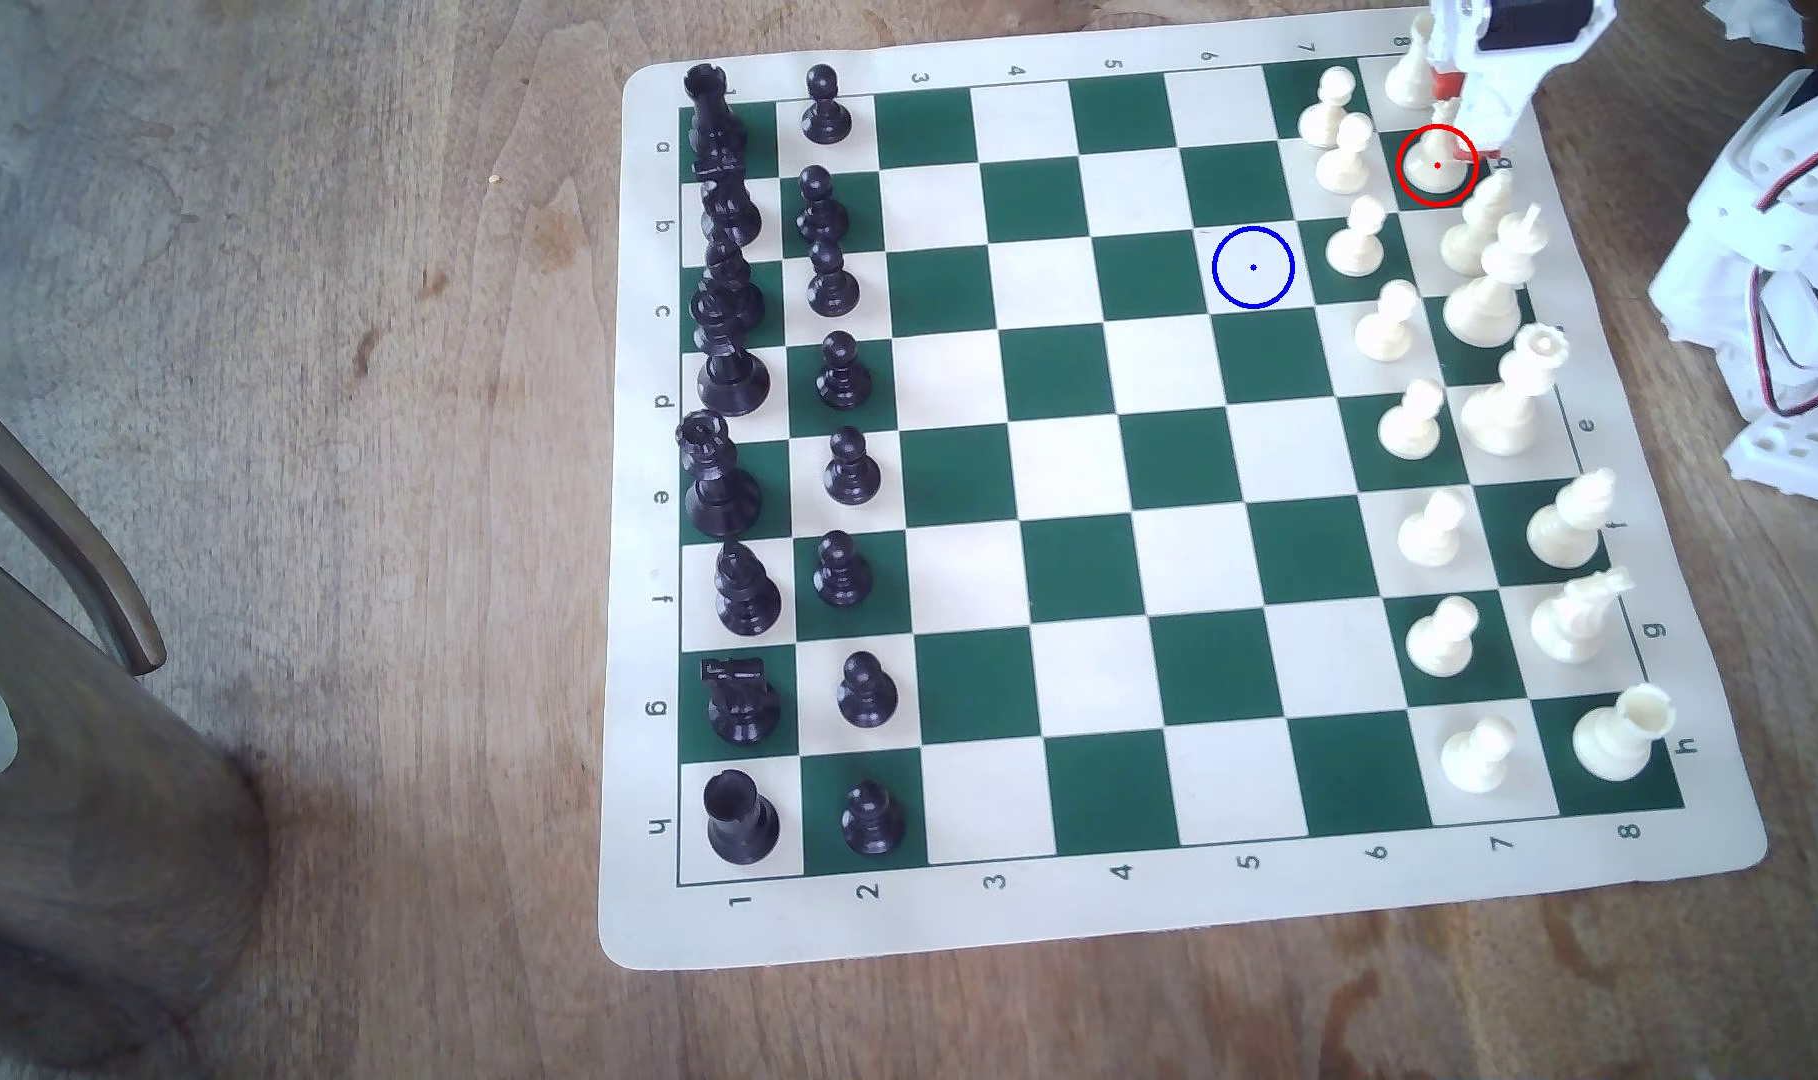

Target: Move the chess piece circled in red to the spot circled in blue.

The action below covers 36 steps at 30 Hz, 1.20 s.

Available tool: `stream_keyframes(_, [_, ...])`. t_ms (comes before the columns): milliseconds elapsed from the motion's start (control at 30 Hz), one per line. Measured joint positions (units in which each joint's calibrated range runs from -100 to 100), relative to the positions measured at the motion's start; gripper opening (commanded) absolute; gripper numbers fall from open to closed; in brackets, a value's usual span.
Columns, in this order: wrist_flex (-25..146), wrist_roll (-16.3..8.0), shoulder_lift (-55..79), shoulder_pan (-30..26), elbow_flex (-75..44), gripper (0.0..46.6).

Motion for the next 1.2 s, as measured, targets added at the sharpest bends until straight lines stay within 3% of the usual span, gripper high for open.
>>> stream_keyframes(133, [-1.4, -0.3, 0.1, 0.0, 0.5, 2.9])
stream_keyframes(267, [-1.0, -0.2, 0.1, -1.0, 0.5, 0.3])
stream_keyframes(567, [4.1, 0.5, 0.1, -1.0, -0.5, 0.2])
stream_keyframes(933, [21.4, -1.0, -1.3, -2.2, -23.5, 0.2])
stream_keyframes(1033, [25.3, -2.4, -1.4, -5.1, -31.6, 0.2])
stream_keyframes(1200, [25.4, -8.0, -1.3, -16.2, -33.1, 0.2])
